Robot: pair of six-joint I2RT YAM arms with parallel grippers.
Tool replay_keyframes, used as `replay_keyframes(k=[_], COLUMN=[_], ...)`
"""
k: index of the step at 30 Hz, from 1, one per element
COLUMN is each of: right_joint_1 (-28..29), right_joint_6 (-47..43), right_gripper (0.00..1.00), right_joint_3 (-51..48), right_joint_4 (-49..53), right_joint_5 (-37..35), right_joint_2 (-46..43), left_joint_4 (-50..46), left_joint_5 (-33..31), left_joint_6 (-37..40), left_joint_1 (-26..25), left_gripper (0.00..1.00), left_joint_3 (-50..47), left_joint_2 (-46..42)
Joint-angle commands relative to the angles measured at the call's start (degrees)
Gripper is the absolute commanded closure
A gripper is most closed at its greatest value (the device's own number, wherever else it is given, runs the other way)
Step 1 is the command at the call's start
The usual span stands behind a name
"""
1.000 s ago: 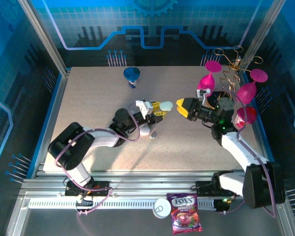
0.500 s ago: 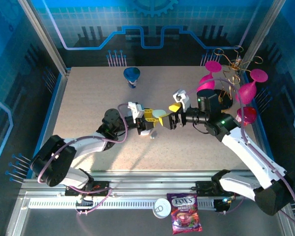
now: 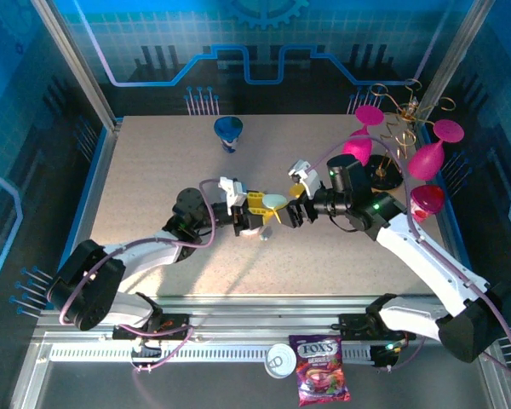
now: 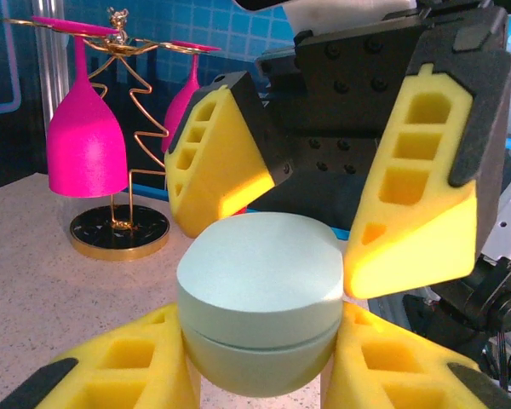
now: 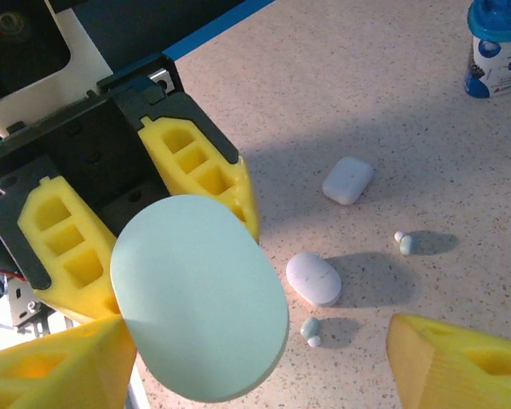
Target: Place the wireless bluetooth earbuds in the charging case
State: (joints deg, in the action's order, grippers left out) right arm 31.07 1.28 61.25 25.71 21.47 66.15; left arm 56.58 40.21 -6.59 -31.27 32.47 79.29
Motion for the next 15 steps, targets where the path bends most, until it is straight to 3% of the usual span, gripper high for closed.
replay_keyframes(k=[1,15], right_joint_1=[-1.5,-3.4], right_joint_6=[2.0,3.0], right_gripper=[0.26,0.27], right_joint_3=[1.8,2.3], right_joint_4=[-0.9,-1.5], right_joint_5=[-2.2,0.1], right_joint_2=[0.0,0.3], left_joint_4=[0.7,0.5], left_joint_5=[4.5,4.7], left_joint_6=[-0.1,0.6], left_joint_1=[-0.1,-0.1], left_gripper=[0.72,0.71], left_joint_3=[-1.1,-1.8], left_joint_2=[-1.9,-3.0])
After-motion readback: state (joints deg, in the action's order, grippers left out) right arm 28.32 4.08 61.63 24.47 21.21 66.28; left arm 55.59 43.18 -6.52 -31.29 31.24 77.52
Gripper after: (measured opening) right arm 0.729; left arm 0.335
